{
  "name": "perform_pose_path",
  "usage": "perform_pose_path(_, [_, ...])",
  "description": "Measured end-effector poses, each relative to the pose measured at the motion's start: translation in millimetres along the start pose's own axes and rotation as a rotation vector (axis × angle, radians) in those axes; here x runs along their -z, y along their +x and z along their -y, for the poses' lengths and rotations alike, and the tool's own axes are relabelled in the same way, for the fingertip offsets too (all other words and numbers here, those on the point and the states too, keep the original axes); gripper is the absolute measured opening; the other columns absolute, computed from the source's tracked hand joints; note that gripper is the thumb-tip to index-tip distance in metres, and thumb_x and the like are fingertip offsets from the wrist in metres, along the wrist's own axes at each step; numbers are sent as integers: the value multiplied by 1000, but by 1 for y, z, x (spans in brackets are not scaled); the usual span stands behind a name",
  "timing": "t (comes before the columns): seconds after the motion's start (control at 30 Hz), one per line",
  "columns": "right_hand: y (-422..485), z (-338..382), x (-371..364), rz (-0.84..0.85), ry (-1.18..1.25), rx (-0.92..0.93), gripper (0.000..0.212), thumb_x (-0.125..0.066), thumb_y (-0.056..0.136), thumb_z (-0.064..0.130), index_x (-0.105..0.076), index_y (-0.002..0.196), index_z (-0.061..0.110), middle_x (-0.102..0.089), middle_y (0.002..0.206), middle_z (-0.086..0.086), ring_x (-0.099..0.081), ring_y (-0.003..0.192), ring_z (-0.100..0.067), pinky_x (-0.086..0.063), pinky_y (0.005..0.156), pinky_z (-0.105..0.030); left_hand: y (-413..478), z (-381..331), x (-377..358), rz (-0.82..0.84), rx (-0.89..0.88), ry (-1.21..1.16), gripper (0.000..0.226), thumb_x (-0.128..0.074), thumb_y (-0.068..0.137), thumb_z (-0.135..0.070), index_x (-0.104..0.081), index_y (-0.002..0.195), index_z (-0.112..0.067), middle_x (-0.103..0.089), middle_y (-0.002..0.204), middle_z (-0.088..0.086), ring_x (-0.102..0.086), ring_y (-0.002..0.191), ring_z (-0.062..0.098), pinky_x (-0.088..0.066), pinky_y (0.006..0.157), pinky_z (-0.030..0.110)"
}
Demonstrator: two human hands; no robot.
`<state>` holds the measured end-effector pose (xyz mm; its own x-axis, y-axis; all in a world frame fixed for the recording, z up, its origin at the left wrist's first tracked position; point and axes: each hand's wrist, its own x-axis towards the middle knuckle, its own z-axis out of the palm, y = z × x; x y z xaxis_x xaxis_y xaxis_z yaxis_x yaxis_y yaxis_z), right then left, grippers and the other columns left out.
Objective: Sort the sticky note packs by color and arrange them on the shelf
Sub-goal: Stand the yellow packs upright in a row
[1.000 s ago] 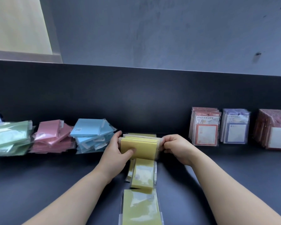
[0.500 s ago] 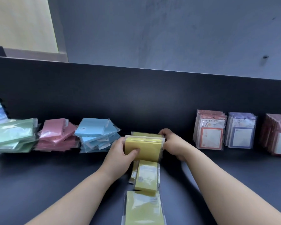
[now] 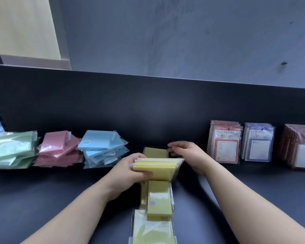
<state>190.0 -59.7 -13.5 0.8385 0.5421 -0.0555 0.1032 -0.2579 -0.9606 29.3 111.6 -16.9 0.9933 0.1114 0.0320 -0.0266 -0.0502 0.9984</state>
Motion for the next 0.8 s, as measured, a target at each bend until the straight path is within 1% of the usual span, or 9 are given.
perform_pose_path(0.1, [9,-1,-7,14,-319,29,41,-62,90,16,-55,130,14,-62,124,-1,-57,112,-12,-41,94,-19,-2,-2,7,52,-12,23,28,-73,68,-8,-54,89,-9,-60,77,2,-57,73,11,-50,67,25])
perform_pose_path(0.23, [18,0,-17,108,-663,44,61,-61,88,20,-37,145,16,-41,147,-5,-41,132,-19,-30,106,-20,-2,-1,9,-62,-67,77,31,-72,67,-18,-52,88,-7,-59,74,-1,-52,71,8,-44,63,16])
perform_pose_path(0.33, [22,1,-13,115,-695,16,68,-66,84,25,-37,145,16,-40,147,-6,-43,131,-21,-35,107,-26,0,2,12,-76,-66,103,34,-73,67,-20,-53,90,-6,-60,75,-1,-53,72,8,-43,65,17])
perform_pose_path(0.4, [21,1,-6,100,-712,-11,62,-70,79,23,-49,137,17,-52,136,-6,-54,119,-21,-45,100,-31,0,2,13,-67,-51,103,35,-73,66,-20,-55,94,-7,-62,78,0,-55,73,8,-45,65,19])
perform_pose_path(0.47, [19,1,4,49,-632,-15,42,-71,76,17,-63,117,16,-67,111,-6,-64,98,-20,-52,84,-31,1,4,12,-65,-37,94,37,-73,66,-21,-57,98,-10,-64,79,-1,-57,73,6,-47,64,18])
perform_pose_path(0.5, [16,2,9,10,-564,-15,36,-69,76,13,-64,111,17,-69,103,-5,-64,91,-20,-52,78,-31,2,4,12,-71,-32,85,37,-73,66,-21,-58,99,-13,-65,80,-3,-58,74,5,-47,64,17])
perform_pose_path(0.63, [3,11,27,-186,-182,107,27,-56,85,0,-61,99,22,-69,97,-8,-64,82,-17,-52,76,-32,5,7,10,-115,-18,59,40,-74,63,-22,-61,101,-15,-67,82,-3,-59,78,9,-48,69,22])
perform_pose_path(0.73, [-19,29,33,-132,376,254,28,-48,90,-8,-60,100,15,-69,93,-3,-66,78,-10,-54,69,-23,7,9,6,-124,0,4,49,-81,60,-16,-59,104,-12,-69,85,-1,-63,78,11,-50,69,24])
perform_pose_path(0.8, [-36,40,34,-15,563,335,24,-53,85,-6,-59,99,12,-68,89,-1,-64,80,-12,-54,70,-23,7,8,4,-136,9,-53,57,-87,59,-19,-56,107,-11,-69,89,2,-65,77,9,-51,66,22])
